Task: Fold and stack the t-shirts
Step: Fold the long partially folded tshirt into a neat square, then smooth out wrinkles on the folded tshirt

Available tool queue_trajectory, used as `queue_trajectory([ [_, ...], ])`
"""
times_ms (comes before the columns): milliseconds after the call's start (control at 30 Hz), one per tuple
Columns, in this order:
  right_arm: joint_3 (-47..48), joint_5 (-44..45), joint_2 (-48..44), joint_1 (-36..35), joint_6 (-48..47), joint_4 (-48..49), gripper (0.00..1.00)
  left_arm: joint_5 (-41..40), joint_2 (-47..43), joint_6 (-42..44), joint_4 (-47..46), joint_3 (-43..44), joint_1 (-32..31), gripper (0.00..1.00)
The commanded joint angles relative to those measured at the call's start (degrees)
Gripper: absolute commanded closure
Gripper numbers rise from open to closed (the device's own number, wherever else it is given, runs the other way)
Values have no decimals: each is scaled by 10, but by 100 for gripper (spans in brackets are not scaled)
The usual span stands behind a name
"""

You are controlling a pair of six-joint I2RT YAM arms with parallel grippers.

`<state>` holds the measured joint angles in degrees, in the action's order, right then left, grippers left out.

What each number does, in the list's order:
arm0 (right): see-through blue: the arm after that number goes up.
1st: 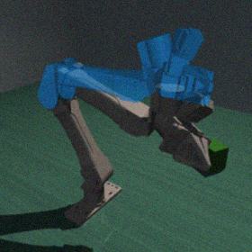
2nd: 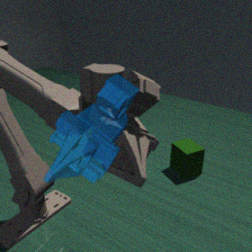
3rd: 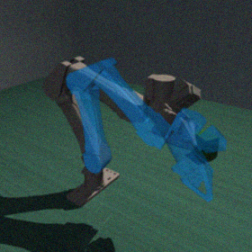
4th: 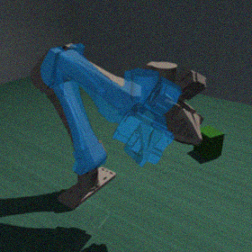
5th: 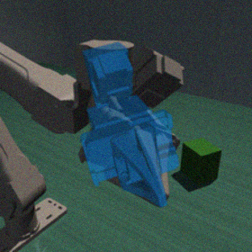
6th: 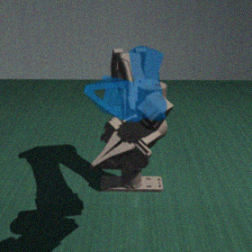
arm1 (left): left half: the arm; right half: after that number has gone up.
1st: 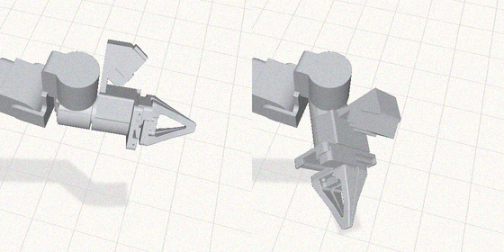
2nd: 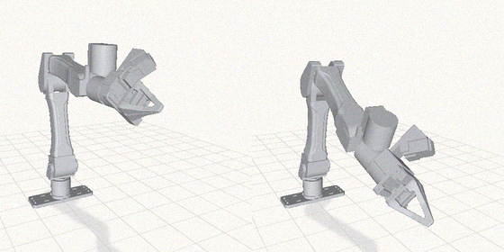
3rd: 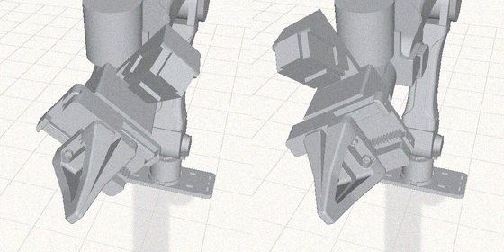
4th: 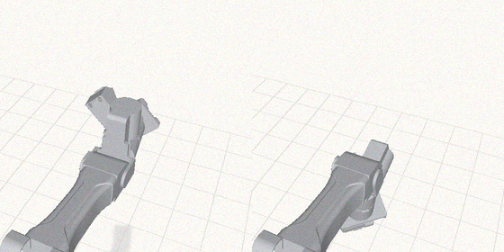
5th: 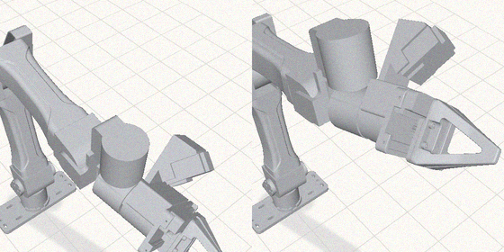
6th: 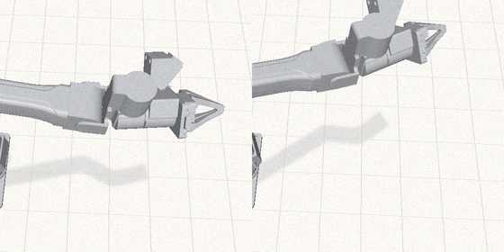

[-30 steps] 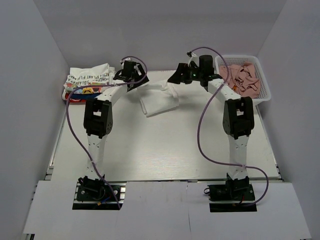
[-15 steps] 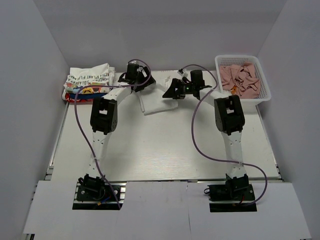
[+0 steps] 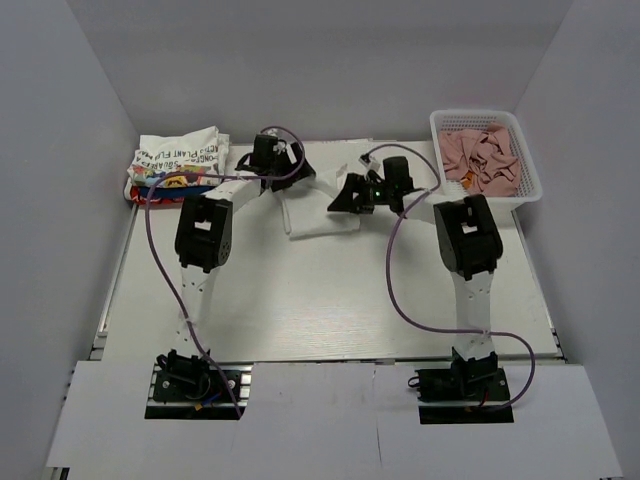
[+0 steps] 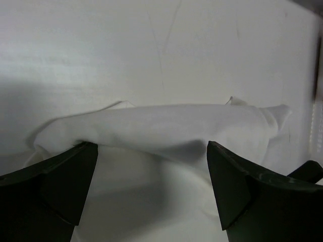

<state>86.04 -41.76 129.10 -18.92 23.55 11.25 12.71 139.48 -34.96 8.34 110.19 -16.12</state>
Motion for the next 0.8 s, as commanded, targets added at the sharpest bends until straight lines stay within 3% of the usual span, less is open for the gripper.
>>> queue_trajectory([
  [0, -188, 36, -95, -28, -17, -33, 10, 6, -100, 24, 76, -143, -28, 0],
  [67, -291, 40, -135, -39, -14, -27, 10, -33, -203, 24, 51, -262, -43, 0],
  [133, -328, 36, -222, -49, -14, -33, 10, -64, -297, 30, 41, -356, -60, 0],
  [167, -350, 40, -245, -59, -20, -36, 10, -74, -298, 35, 41, -376, -66, 0],
  [333, -396, 97, -451, -89, -38, -105, 10, -126, -392, 40, 78, -397, -84, 0],
  [433, -398, 108, -511, -90, -20, -88, 10, -126, -415, 40, 91, -397, -89, 0],
  [633, -355, 105, -468, -89, 6, -21, 10, -105, -436, 33, 72, -438, -100, 0],
  [767, -314, 73, -347, -83, 53, 58, 10, -70, -417, 33, 41, -460, -105, 0],
])
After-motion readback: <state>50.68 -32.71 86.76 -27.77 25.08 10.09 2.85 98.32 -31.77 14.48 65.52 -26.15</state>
